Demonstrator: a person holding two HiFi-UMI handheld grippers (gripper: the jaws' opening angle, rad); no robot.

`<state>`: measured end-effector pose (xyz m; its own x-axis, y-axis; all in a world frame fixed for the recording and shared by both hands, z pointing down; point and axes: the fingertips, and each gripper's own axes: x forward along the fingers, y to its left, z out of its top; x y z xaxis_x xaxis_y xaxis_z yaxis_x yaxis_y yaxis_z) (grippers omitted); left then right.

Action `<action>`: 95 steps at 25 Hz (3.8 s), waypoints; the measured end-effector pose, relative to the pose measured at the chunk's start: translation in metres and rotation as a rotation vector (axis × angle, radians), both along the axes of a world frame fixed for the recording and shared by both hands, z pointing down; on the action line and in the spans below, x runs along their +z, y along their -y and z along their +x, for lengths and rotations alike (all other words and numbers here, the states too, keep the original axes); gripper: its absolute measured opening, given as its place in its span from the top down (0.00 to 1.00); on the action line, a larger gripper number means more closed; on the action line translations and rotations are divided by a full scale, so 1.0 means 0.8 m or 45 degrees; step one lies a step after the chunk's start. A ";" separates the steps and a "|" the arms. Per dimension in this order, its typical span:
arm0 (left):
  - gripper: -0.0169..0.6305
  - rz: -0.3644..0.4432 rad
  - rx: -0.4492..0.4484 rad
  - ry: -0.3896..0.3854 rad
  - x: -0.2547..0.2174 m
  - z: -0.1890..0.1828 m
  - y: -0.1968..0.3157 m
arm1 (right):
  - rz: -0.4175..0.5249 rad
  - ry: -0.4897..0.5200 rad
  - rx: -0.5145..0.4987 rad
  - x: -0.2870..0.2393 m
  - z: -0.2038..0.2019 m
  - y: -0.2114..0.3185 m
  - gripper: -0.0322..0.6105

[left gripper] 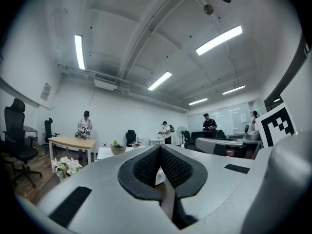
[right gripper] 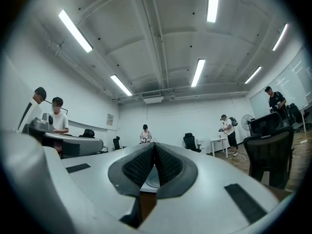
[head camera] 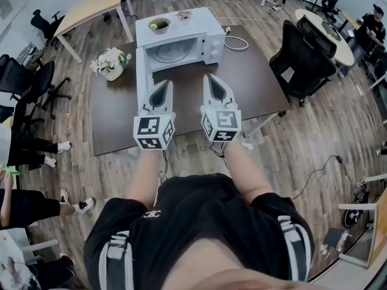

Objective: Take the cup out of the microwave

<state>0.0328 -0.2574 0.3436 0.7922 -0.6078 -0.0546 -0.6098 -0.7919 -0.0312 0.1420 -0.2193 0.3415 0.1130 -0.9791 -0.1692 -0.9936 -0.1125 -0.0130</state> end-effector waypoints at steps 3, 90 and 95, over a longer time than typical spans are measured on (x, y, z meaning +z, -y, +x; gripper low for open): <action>0.97 -0.018 -0.025 0.009 0.010 0.021 0.041 | -0.013 -0.001 -0.034 0.008 0.020 0.042 0.95; 0.97 -0.281 -0.409 0.142 0.140 0.044 0.246 | -0.593 0.020 -0.359 0.315 0.091 0.489 0.24; 0.97 -0.245 -0.334 0.118 0.118 0.051 0.229 | -0.536 0.067 -0.361 0.276 0.086 0.413 0.24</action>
<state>0.0735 -0.4404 0.4378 0.6039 -0.7836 0.1459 -0.7949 -0.6055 0.0387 0.2111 -0.5497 0.5621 -0.1692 -0.9546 0.2453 -0.9850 0.1552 -0.0755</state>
